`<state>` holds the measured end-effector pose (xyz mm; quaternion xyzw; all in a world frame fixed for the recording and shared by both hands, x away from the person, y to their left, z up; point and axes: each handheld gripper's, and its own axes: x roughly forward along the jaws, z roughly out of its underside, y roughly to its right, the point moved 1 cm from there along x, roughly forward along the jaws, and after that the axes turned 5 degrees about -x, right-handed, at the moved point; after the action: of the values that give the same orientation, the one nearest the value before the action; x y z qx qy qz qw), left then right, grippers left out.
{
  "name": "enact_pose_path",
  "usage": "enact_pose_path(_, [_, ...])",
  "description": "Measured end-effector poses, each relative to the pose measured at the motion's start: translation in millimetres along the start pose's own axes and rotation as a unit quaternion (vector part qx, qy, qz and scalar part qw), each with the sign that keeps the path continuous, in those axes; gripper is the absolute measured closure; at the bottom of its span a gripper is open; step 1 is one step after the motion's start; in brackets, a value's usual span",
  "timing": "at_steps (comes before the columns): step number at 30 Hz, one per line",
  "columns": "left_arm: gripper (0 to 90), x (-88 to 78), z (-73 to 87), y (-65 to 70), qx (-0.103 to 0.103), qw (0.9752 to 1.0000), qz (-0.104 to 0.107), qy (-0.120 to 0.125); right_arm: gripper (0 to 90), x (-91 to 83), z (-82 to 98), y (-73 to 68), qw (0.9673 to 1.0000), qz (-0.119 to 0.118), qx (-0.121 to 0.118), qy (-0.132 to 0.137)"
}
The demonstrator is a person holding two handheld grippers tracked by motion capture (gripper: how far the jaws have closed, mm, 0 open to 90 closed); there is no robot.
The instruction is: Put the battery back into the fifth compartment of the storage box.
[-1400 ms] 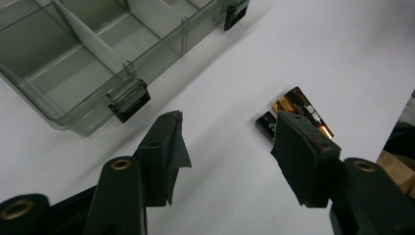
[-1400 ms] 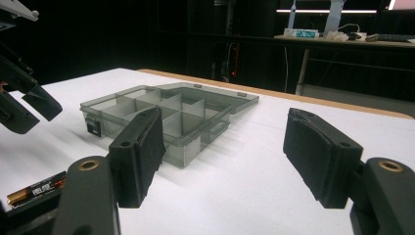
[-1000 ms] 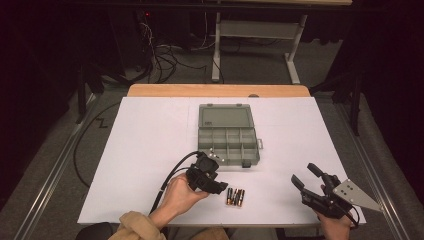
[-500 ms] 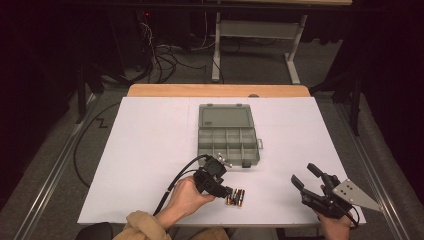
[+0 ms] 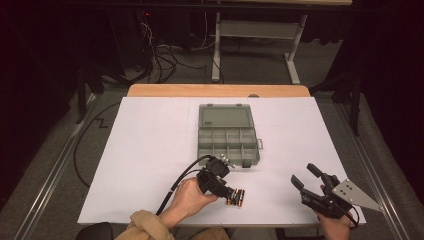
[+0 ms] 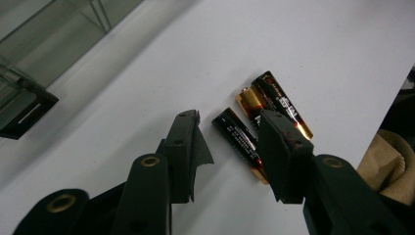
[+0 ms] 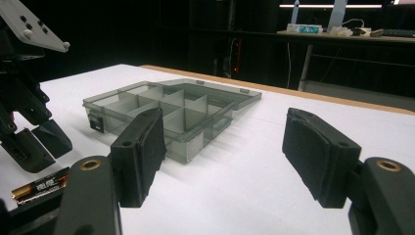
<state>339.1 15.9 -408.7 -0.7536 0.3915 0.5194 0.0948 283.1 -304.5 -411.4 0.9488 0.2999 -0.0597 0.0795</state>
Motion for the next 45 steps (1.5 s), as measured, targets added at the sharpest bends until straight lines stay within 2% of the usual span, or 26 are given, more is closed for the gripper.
enact_pose_path(20, [65.5,7.7,-3.7,1.6,-0.009,0.9999,0.000,-0.010,34.0,0.4,0.3,-0.3,1.0000,0.001,-0.002,-0.004])
enact_pose_path(45, [67.6,10.3,-3.8,3.4,-0.014,0.9998,0.006,-0.015,34.9,-0.5,-0.2,-1.4,1.0000,0.001,-0.008,-0.005])
